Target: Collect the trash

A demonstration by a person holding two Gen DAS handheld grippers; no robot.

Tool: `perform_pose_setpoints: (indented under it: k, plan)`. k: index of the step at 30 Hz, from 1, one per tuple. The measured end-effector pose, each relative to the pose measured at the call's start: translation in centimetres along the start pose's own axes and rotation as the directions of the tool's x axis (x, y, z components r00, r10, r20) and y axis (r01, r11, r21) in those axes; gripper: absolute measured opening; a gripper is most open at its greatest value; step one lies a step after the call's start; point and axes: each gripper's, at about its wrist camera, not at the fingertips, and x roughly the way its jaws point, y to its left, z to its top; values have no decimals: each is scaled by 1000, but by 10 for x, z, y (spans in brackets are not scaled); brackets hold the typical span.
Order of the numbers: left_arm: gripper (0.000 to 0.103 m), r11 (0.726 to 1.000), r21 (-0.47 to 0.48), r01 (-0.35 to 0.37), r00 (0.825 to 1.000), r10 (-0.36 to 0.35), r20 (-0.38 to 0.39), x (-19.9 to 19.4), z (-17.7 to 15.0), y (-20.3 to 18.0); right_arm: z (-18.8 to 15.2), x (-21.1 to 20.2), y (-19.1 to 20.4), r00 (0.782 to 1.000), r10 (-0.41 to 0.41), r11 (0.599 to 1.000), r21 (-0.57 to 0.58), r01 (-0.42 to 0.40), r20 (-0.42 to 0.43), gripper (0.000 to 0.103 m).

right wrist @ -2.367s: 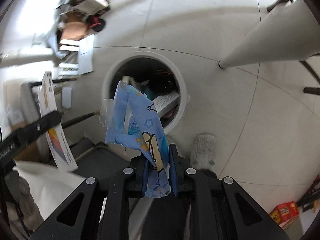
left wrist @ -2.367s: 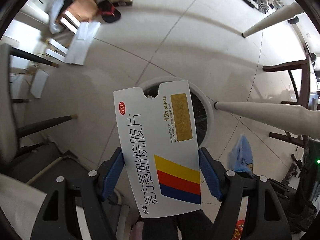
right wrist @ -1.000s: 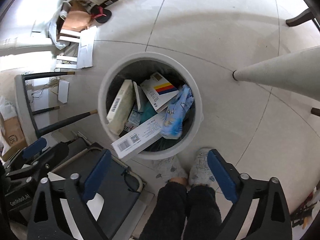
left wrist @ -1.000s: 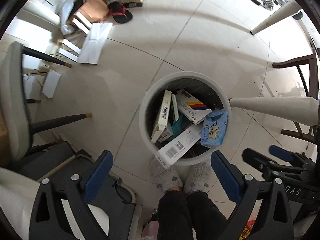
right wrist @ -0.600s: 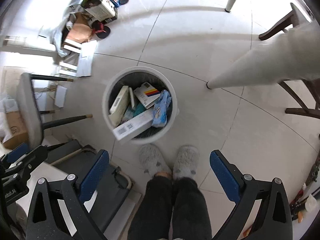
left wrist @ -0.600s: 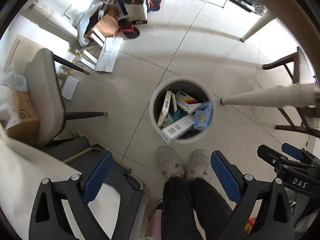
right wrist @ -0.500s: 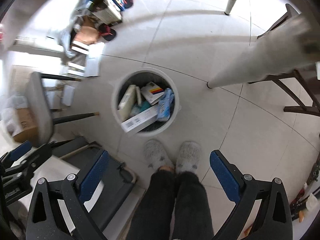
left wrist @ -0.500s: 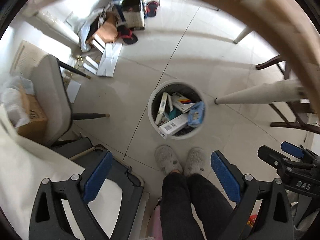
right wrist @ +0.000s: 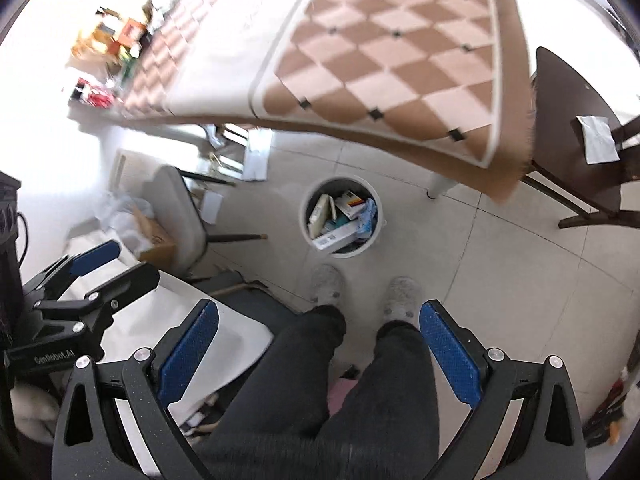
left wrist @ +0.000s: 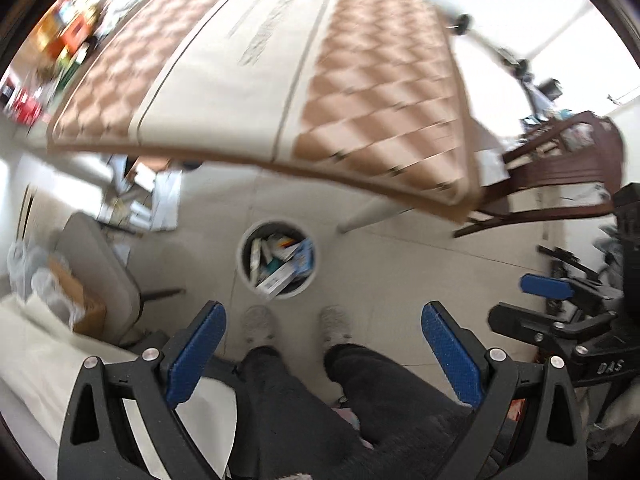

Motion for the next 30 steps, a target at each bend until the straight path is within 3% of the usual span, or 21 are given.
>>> perform_pose_setpoints:
  k: [7,14,20,30]
  plan:
    - [100,979,138,147,989,-148,-4,-60,12,-5,-25,-82,24,993,40,994,98,-50,107,102]
    - [100,944,238,228,973,-227,-32,-99,10,15,-64,-113,65,985,71,971,217,-105,160,103]
    - [100,931,242,273,962,-263,-76,-114,2,42,-90,-121,103,976,79,952,274,-134,201,103]
    - [103,940,184,289,957,-281,-69,-126,-5,67,-101,-116,134,977,94,946,289,-148,193,103]
